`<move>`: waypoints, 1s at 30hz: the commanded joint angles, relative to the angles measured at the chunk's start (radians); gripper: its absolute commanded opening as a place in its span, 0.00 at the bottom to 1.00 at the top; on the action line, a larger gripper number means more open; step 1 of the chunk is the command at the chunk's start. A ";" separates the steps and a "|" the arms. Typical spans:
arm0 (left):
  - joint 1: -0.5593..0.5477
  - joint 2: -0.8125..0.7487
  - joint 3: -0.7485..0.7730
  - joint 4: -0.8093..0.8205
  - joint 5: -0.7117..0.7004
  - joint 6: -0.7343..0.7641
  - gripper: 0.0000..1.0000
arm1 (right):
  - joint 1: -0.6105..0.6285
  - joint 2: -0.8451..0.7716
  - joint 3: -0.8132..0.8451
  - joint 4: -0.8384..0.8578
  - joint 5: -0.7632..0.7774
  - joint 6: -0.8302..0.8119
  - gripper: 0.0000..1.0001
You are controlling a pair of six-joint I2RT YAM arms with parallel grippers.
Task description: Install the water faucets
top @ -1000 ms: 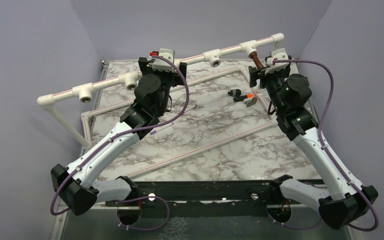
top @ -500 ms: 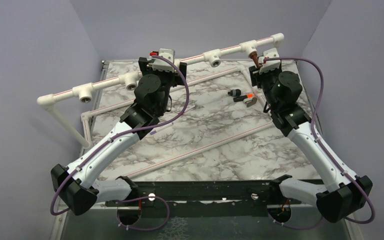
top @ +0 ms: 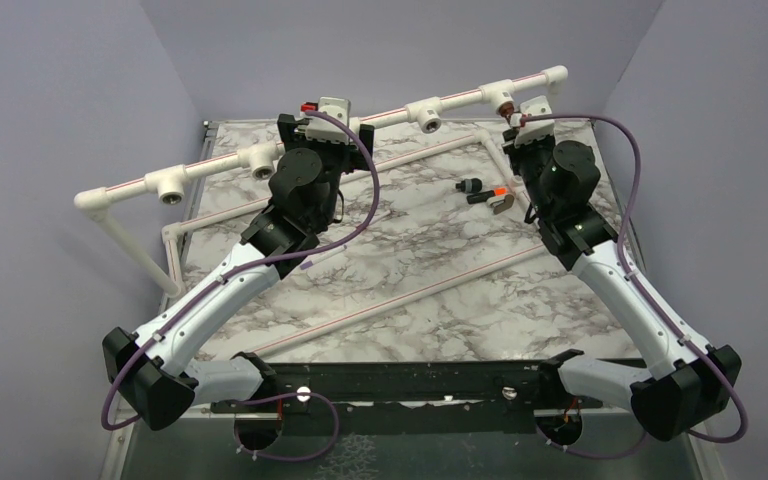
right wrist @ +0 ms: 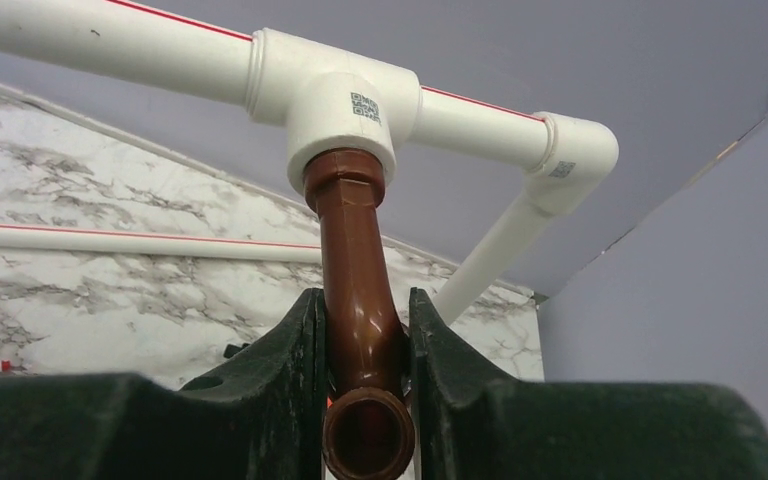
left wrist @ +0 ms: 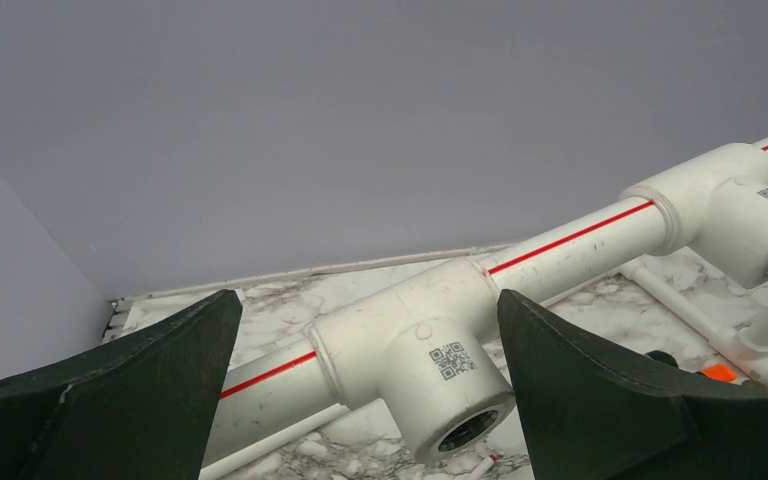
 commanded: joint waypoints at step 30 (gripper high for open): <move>0.015 0.039 -0.041 -0.141 -0.051 -0.001 0.99 | 0.000 -0.088 -0.010 0.013 -0.029 0.358 0.49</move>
